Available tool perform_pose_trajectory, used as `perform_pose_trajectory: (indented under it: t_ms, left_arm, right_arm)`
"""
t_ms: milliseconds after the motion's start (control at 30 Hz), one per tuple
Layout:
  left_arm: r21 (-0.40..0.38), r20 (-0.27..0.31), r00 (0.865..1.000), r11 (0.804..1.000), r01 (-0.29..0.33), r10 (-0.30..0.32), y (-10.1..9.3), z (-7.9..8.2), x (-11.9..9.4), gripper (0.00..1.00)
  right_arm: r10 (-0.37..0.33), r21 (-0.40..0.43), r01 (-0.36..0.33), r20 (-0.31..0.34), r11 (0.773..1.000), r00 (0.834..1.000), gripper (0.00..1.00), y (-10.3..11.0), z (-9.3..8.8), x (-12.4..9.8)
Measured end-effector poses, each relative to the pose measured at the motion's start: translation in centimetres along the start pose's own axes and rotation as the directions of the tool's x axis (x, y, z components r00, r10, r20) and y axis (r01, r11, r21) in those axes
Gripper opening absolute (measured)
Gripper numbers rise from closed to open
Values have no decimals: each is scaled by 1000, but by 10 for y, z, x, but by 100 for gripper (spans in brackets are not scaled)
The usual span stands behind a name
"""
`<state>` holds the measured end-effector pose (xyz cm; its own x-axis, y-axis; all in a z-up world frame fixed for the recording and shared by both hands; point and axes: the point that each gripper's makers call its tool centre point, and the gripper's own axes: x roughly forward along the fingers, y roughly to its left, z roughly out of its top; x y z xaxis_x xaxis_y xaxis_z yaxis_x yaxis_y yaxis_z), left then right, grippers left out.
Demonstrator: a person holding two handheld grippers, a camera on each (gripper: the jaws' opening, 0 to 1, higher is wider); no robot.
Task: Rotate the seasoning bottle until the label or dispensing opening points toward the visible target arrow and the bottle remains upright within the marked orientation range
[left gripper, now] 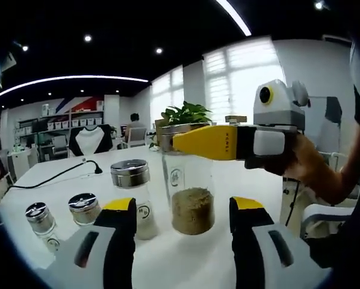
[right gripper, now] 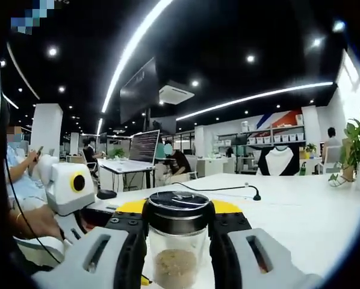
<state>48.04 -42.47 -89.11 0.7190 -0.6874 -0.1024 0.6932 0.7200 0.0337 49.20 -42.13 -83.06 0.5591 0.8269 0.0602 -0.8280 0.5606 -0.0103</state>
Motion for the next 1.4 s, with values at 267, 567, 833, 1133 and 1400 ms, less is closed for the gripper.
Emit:
perform_pose_trajectory:
  t_ms: [267, 567, 833, 1133, 1400]
  left_arm:
    - [1, 3, 1000, 1000, 18, -18, -3, 0, 0, 61]
    - [-10, 22, 998, 999, 51, -51, -8, 3, 0, 57]
    - [-37, 73, 994, 995, 90, -87, -13, 13, -1, 47]
    - [-54, 89, 994, 996, 68, -63, -13, 15, -1, 44]
    - [-59, 114, 993, 998, 17, -10, -14, 18, 4, 43]
  right_arm:
    - [77, 11, -77, -8, 997, 997, 37, 19, 1, 1]
    - [127, 10, -126, -18, 992, 992, 37, 34, -2, 2]
    - [167, 20, -167, -1, 986, 986, 37, 39, 1, 1]
    - [175, 49, -176, 14, 983, 984, 37, 40, 3, 2]
    - [144, 62, -145, 32, 987, 989, 37, 35, 5, -2]
